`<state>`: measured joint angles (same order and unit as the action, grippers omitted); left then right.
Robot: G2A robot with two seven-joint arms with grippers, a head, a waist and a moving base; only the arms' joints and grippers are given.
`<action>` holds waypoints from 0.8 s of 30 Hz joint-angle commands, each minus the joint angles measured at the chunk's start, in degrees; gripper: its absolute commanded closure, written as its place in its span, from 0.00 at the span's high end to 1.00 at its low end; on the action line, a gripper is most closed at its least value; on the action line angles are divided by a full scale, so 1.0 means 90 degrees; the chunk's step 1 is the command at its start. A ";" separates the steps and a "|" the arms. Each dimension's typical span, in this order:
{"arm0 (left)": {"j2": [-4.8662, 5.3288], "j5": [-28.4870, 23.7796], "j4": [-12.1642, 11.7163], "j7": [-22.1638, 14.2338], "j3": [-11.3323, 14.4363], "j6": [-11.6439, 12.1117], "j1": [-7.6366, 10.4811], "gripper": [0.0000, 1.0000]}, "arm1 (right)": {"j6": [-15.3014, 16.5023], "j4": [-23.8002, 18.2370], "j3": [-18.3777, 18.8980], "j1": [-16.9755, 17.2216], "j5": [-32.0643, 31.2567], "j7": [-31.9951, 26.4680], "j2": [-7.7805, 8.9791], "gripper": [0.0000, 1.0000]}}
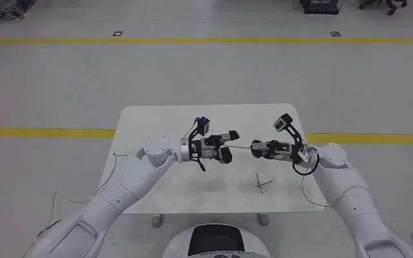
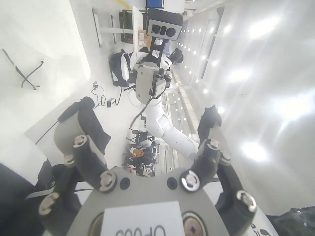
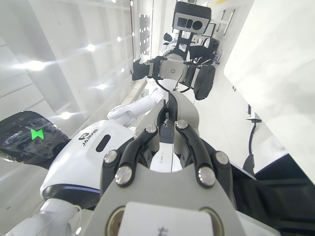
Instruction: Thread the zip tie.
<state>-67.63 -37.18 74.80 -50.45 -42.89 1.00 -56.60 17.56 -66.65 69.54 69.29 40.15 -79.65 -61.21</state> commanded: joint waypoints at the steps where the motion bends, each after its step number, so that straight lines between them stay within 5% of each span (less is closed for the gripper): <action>1: -0.0010 0.0028 -0.0022 0.0027 0.0027 -0.0019 0.0026 1.00 | 0.0055 0.0033 -0.0032 -0.0026 0.0035 0.0001 0.0032 0.00; 22: -0.0057 -0.0316 -0.0063 -0.0345 0.0043 0.0043 -0.0037 1.00 | -0.0209 -0.0245 -0.0351 0.0026 0.0324 0.0001 0.0082 0.00; 24: -0.0066 -0.0313 -0.0074 -0.0377 0.0063 0.0061 -0.0035 0.94 | -0.0213 -0.0238 -0.0406 0.0007 0.0351 0.0001 0.0099 0.00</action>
<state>-68.20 -40.01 74.20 -53.75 -42.39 1.48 -56.93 15.64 -68.84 66.08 69.44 43.19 -79.64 -60.38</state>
